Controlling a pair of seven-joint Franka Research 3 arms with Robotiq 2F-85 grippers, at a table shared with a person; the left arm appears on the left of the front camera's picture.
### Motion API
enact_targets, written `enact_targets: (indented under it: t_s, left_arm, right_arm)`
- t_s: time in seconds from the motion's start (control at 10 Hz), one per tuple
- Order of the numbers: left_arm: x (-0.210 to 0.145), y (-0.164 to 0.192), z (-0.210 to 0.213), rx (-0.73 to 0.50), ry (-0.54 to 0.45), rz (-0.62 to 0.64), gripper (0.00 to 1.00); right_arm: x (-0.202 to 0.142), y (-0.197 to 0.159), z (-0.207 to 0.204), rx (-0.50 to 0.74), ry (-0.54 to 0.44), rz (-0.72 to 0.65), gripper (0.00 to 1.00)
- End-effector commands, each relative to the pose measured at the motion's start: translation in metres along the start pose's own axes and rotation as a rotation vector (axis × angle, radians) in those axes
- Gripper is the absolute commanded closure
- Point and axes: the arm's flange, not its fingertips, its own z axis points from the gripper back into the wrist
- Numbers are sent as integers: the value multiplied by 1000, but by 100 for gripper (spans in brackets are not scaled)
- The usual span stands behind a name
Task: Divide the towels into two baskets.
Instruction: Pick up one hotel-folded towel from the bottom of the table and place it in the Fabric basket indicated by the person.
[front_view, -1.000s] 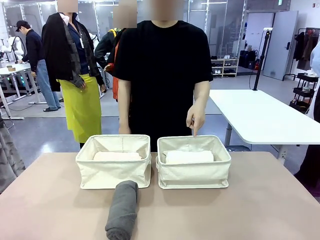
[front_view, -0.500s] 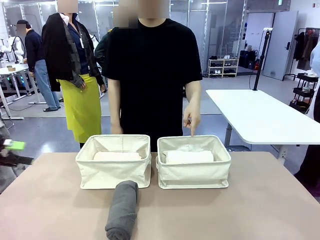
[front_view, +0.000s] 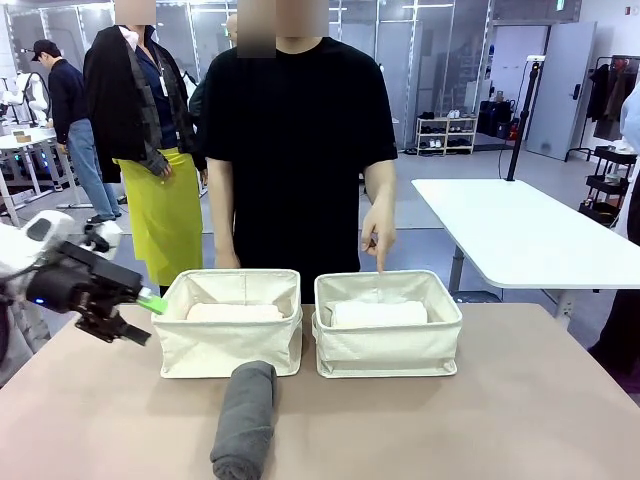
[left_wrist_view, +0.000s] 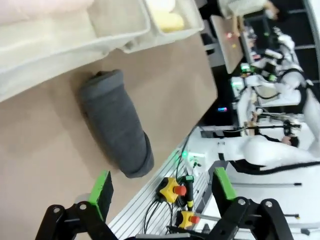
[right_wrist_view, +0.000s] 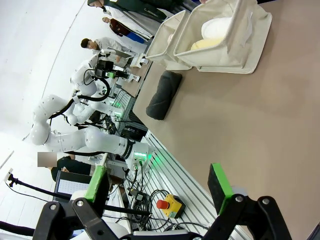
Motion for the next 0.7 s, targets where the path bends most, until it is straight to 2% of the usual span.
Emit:
enact_targets:
  t_s: [0.0, 0.1, 0.2, 0.6]
  left_arm:
    - [-9, -14, -21, 100, 43, 17, 0]
    - [-14, -18, -20, 111, 53, -25, 0]
    - [0, -7, -17, 42, 21, 11, 0]
    - [-2, -8, -18, 48, 26, 12, 0]
  right_arm:
    - [-1, 3, -1, 13, -18, 17, 0]
    - [-1, 3, -1, 13, -18, 17, 0]
    - [-1, 3, -1, 13, -18, 17, 0]
    - [-1, 3, -1, 13, -18, 17, 0]
